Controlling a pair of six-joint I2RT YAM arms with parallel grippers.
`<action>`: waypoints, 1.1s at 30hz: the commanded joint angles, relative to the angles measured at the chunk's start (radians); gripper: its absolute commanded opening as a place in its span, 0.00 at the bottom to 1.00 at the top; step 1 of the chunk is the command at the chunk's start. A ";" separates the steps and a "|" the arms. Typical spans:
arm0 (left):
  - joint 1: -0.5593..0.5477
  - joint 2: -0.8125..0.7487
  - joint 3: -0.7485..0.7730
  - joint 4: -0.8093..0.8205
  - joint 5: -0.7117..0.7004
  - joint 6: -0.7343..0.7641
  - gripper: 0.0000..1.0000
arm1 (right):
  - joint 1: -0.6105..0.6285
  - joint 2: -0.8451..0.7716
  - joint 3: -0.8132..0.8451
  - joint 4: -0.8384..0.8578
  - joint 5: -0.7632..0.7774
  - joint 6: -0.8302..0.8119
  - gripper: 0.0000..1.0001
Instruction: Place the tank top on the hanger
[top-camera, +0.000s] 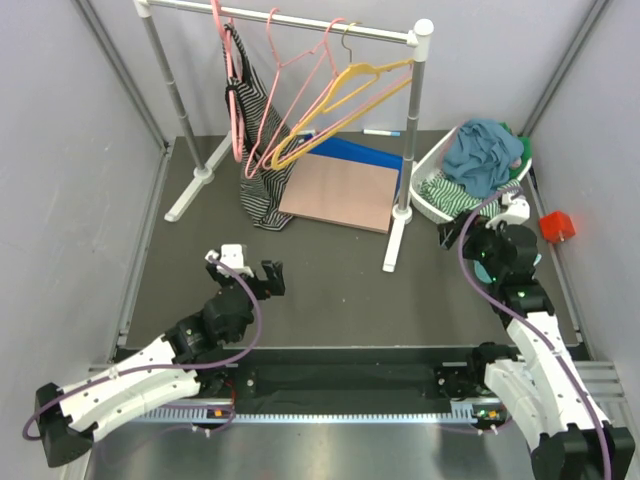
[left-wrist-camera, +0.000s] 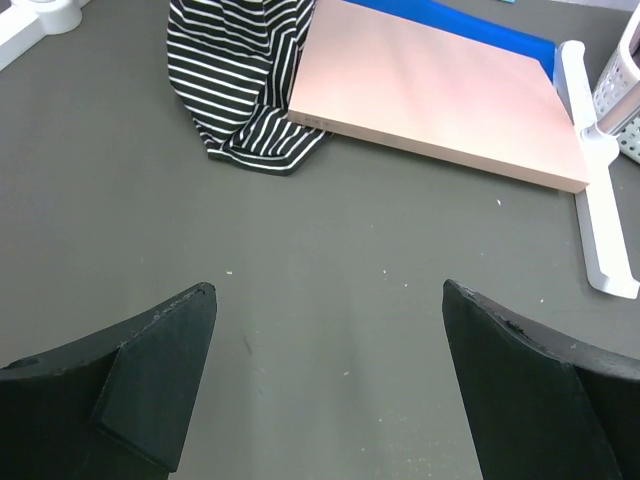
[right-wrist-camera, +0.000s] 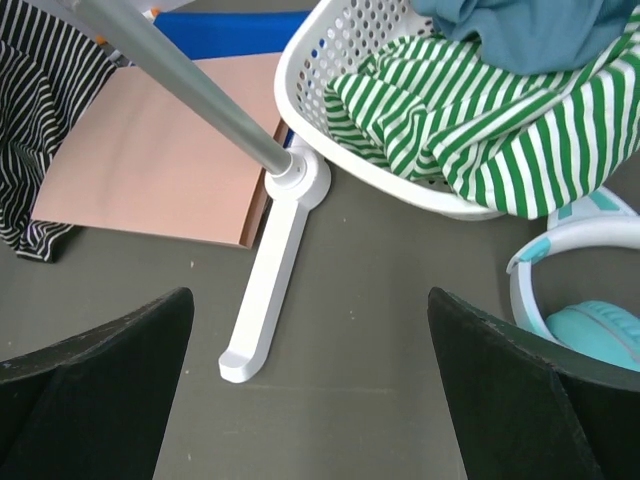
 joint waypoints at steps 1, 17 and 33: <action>0.002 -0.002 0.048 0.029 -0.032 0.005 0.99 | 0.009 -0.024 0.099 -0.043 0.009 -0.052 1.00; 0.002 -0.069 -0.026 0.032 -0.079 -0.012 0.99 | -0.032 0.457 0.568 -0.227 0.238 -0.070 1.00; 0.002 -0.146 -0.046 0.010 -0.058 -0.026 0.99 | -0.118 1.019 0.967 -0.061 0.397 0.011 0.97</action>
